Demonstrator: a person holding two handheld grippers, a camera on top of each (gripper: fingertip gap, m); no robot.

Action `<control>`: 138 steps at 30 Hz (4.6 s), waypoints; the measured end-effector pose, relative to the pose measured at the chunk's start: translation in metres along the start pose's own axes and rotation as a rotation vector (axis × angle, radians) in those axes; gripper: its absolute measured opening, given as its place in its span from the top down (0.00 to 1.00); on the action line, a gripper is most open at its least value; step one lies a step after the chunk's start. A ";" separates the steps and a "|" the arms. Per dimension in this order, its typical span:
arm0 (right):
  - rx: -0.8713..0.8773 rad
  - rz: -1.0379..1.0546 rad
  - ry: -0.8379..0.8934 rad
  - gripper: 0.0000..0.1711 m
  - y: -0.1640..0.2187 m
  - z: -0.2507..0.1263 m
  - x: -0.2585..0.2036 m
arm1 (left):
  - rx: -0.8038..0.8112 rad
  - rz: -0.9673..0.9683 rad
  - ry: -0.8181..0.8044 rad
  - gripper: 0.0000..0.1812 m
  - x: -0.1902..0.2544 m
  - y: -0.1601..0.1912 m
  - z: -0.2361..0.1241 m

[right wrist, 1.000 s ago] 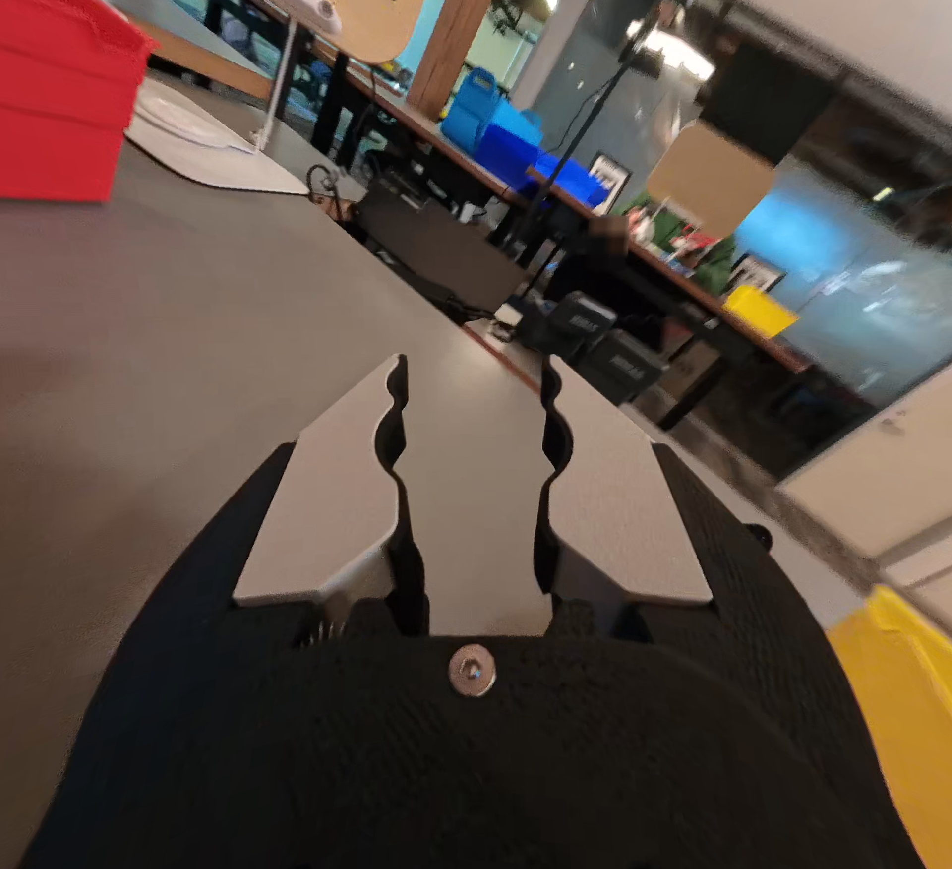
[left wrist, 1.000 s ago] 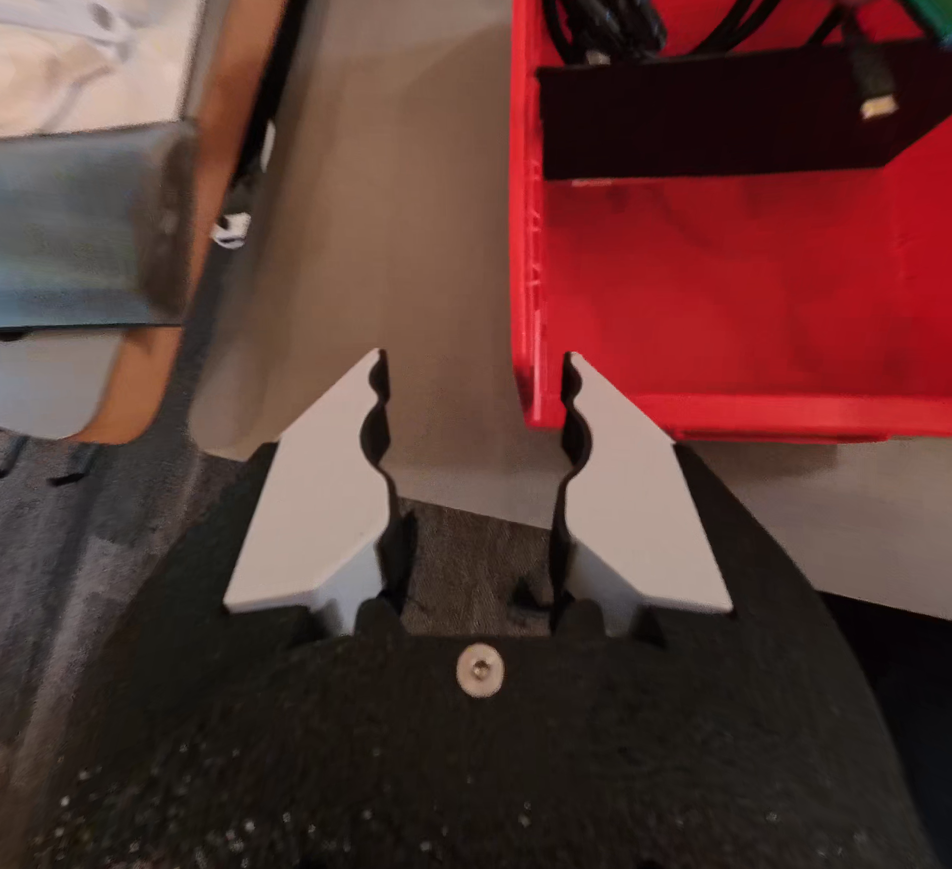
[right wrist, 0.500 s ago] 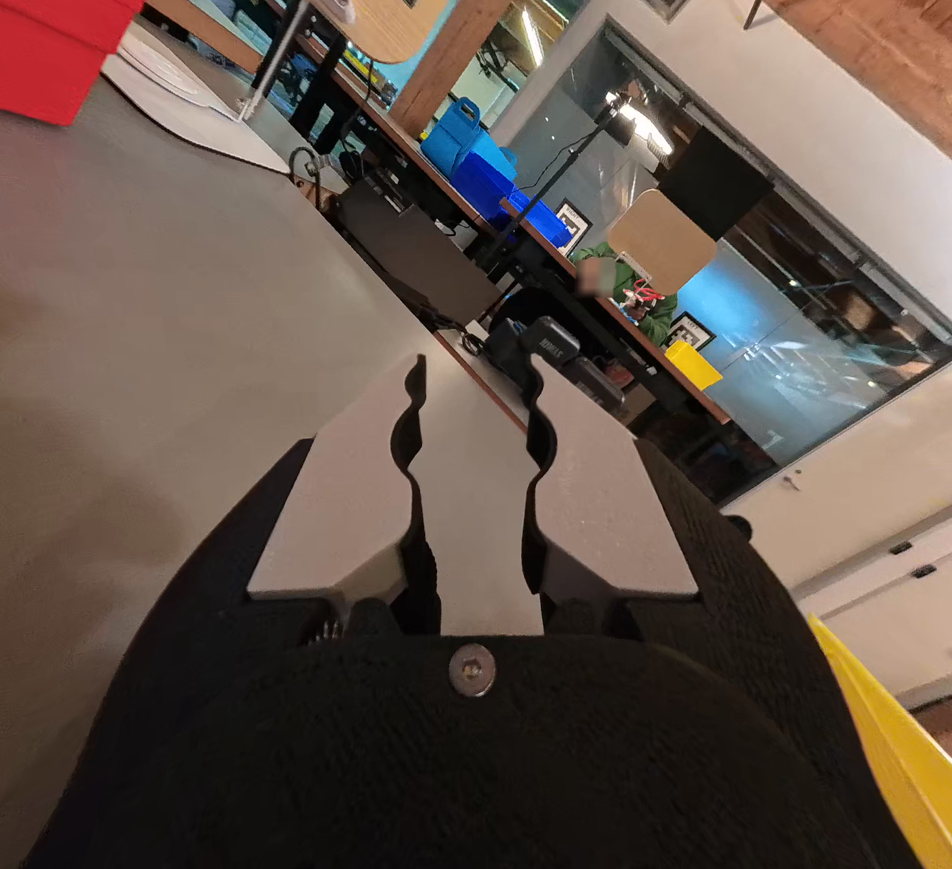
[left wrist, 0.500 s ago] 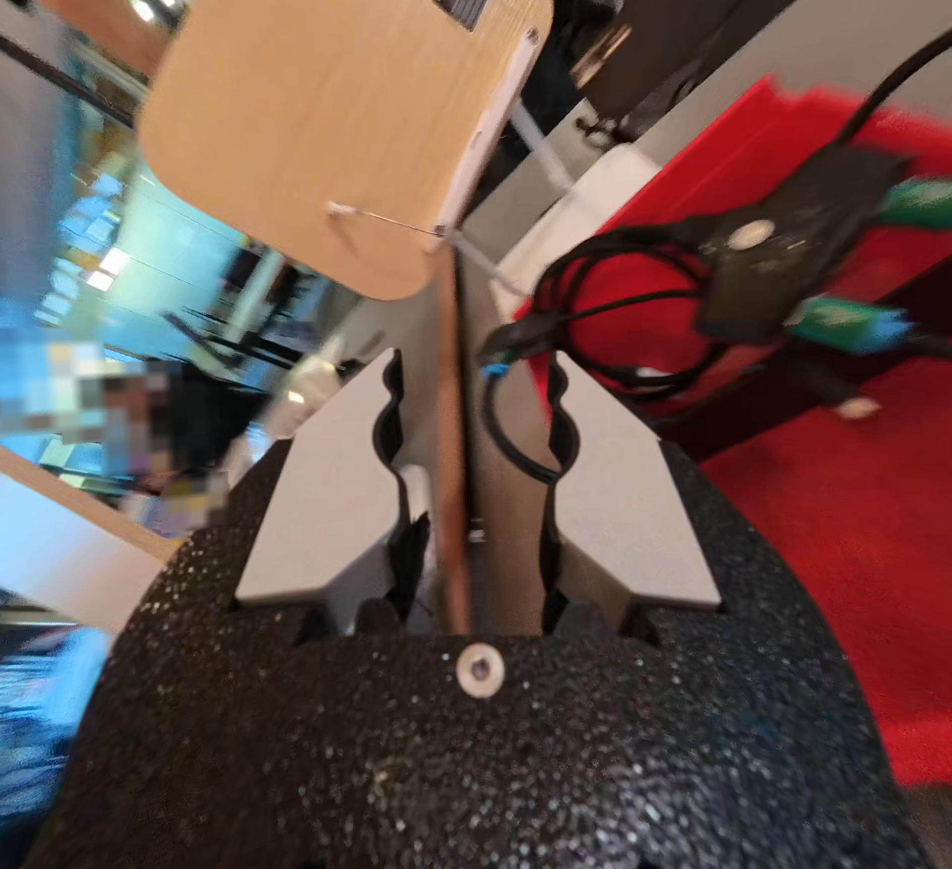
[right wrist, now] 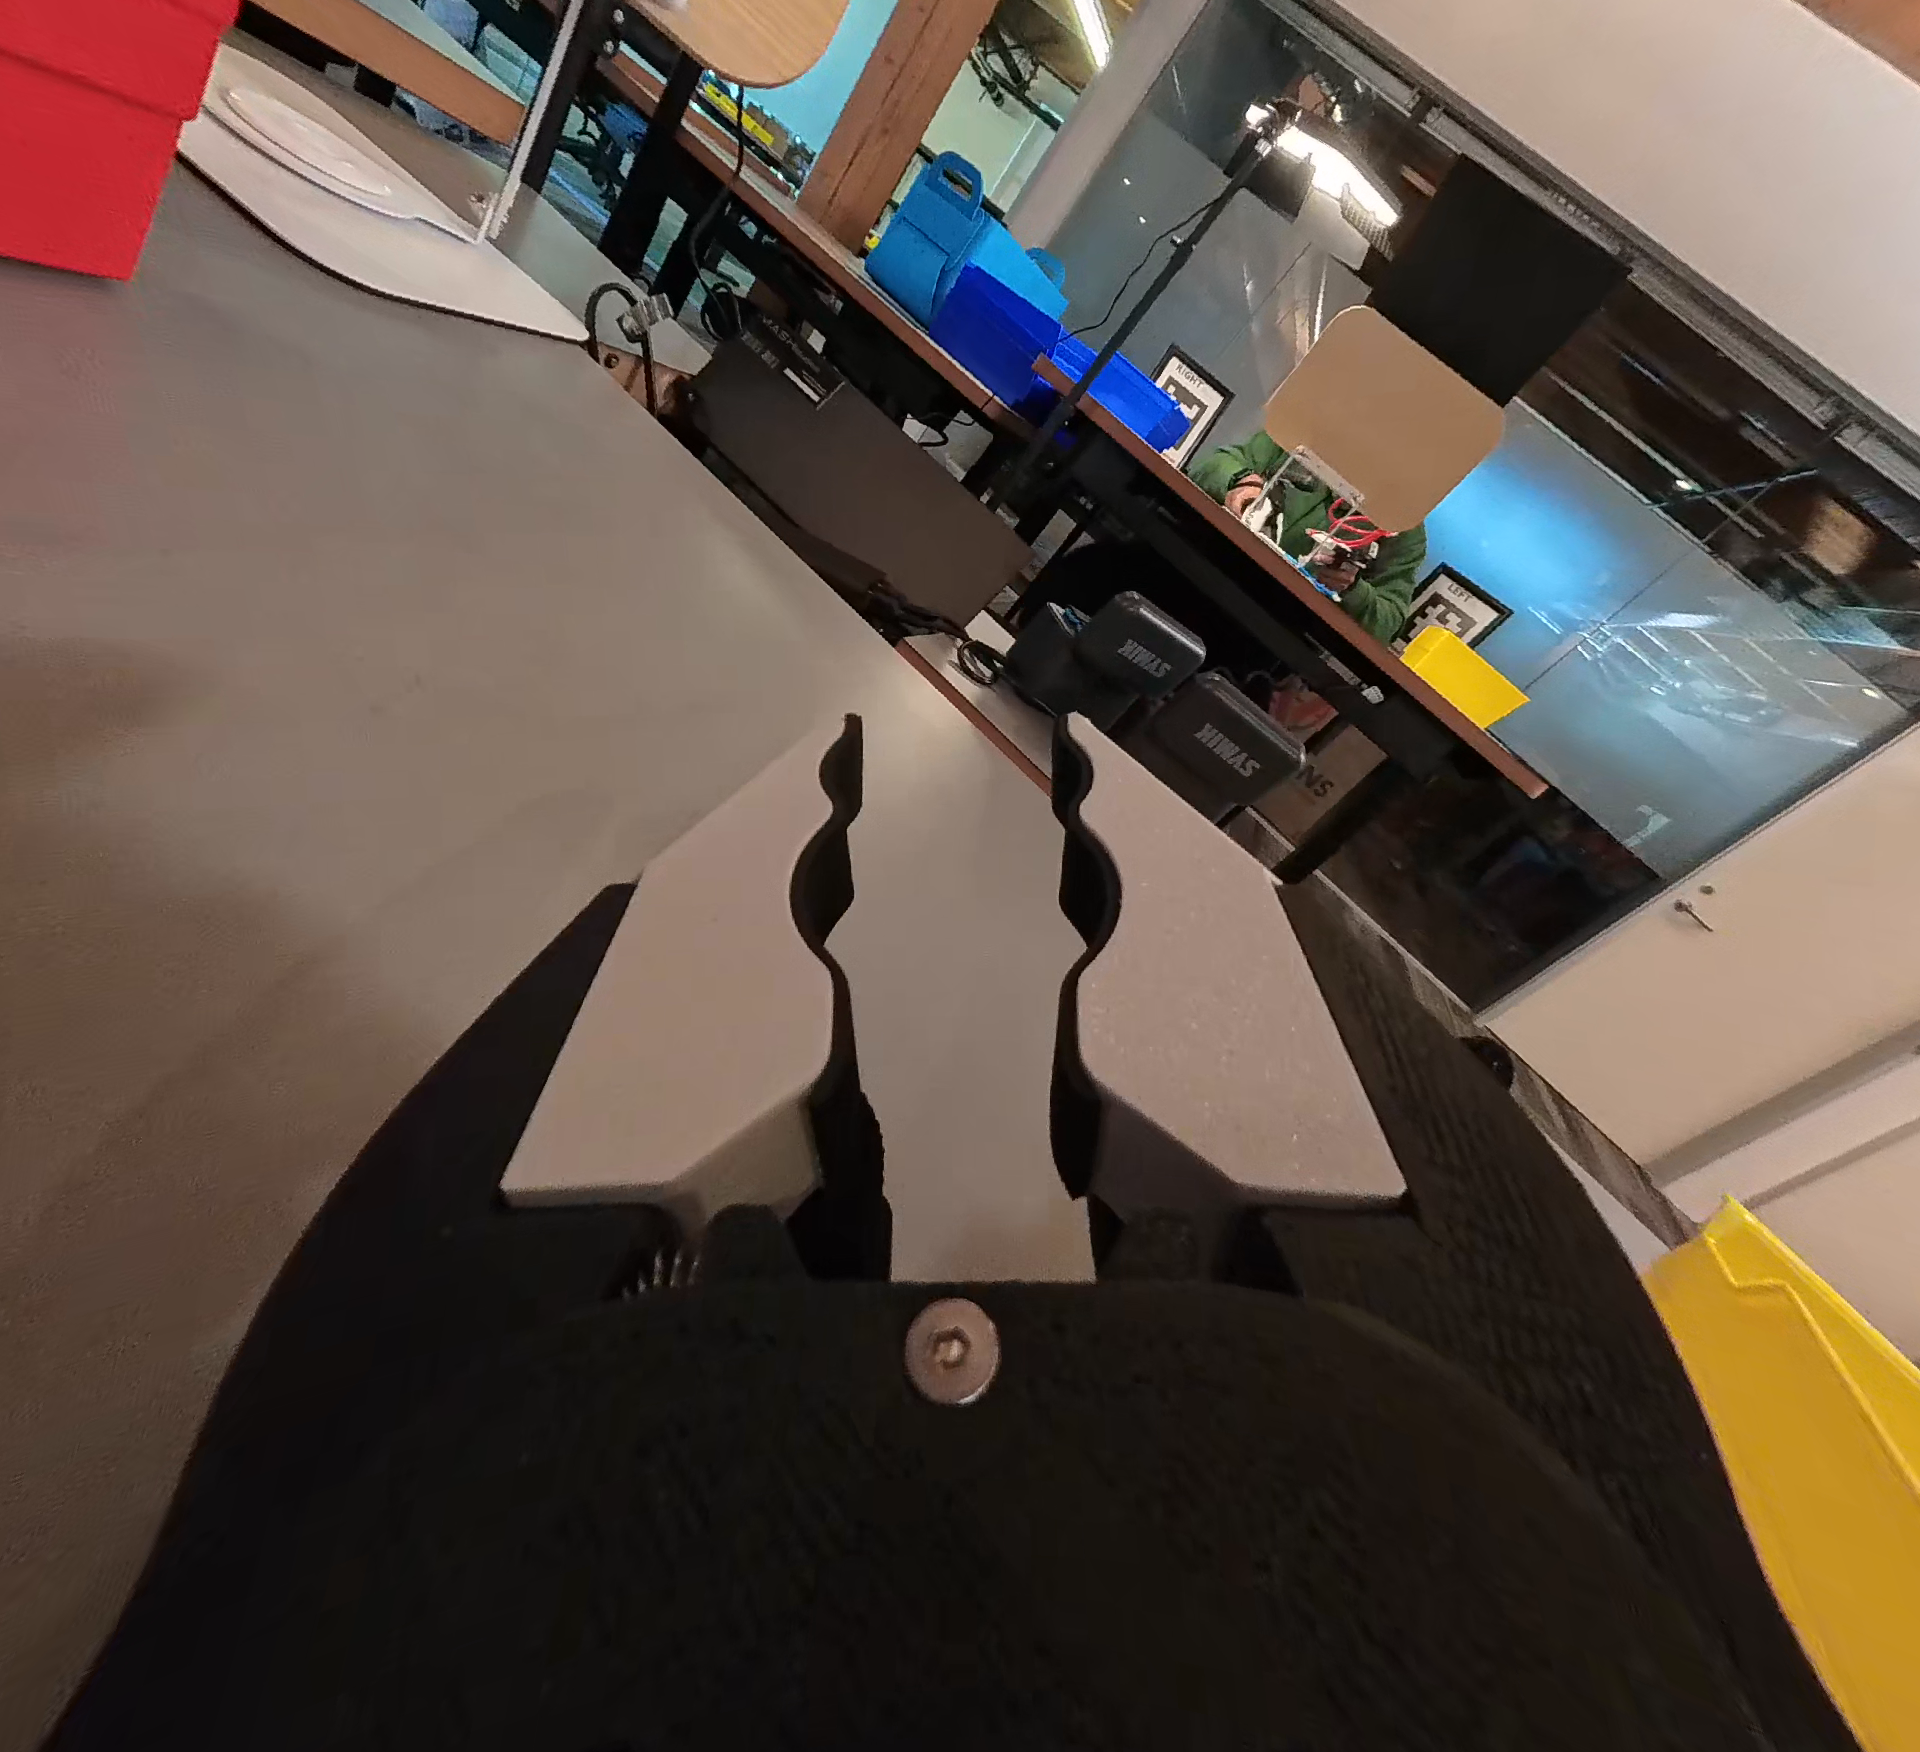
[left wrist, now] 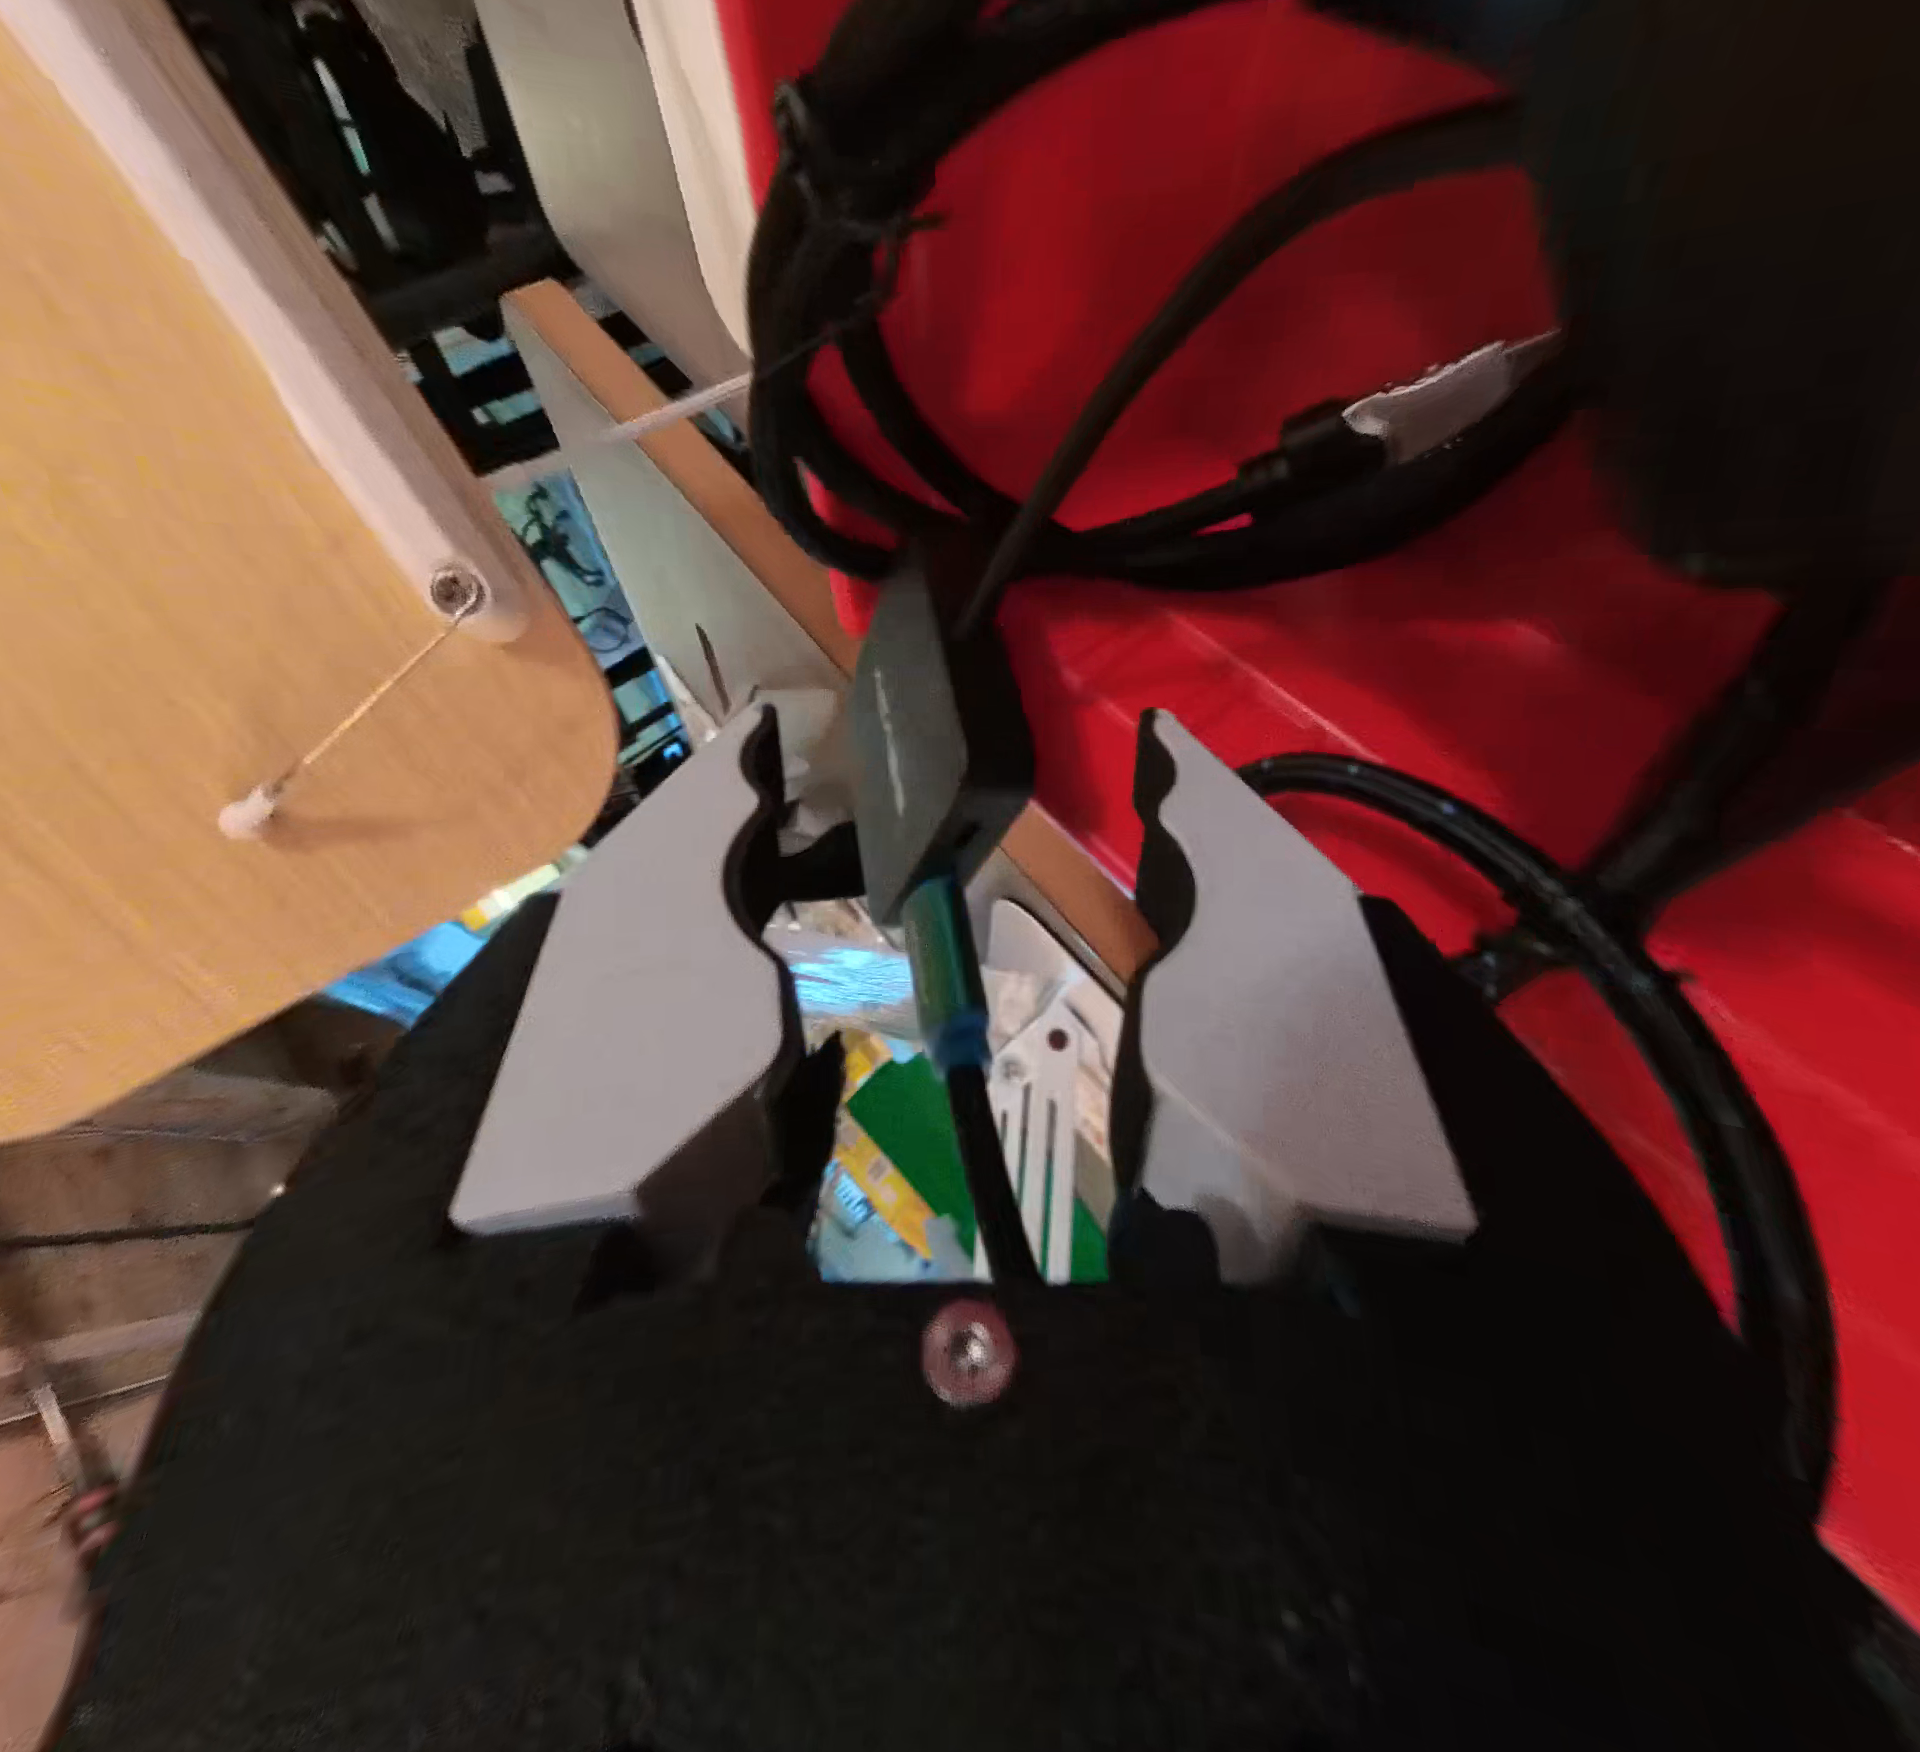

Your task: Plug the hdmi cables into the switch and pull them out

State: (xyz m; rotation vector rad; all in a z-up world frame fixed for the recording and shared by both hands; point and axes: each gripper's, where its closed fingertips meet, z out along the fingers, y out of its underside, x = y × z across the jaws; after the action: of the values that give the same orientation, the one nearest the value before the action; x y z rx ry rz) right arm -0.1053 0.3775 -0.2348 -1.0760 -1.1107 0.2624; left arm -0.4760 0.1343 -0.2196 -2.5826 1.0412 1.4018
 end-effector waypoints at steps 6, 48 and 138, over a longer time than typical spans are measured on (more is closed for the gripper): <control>0.001 -0.001 -0.003 0.80 0.000 0.000 0.000 | -0.125 0.128 -0.149 0.91 -0.013 0.006 0.006; 0.050 0.177 0.179 0.84 0.015 -0.015 0.059 | 0.952 -0.605 -0.328 0.94 -0.083 -0.343 -0.313; -0.102 -0.776 -0.171 0.93 0.043 -0.016 -0.034 | 1.073 0.050 -0.496 0.95 0.073 -0.389 -0.154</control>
State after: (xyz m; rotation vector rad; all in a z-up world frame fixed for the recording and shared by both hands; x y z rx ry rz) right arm -0.0951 0.3676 -0.2901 -0.6463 -1.6218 -0.3276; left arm -0.1154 0.3478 -0.2917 -1.3767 1.2631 0.9653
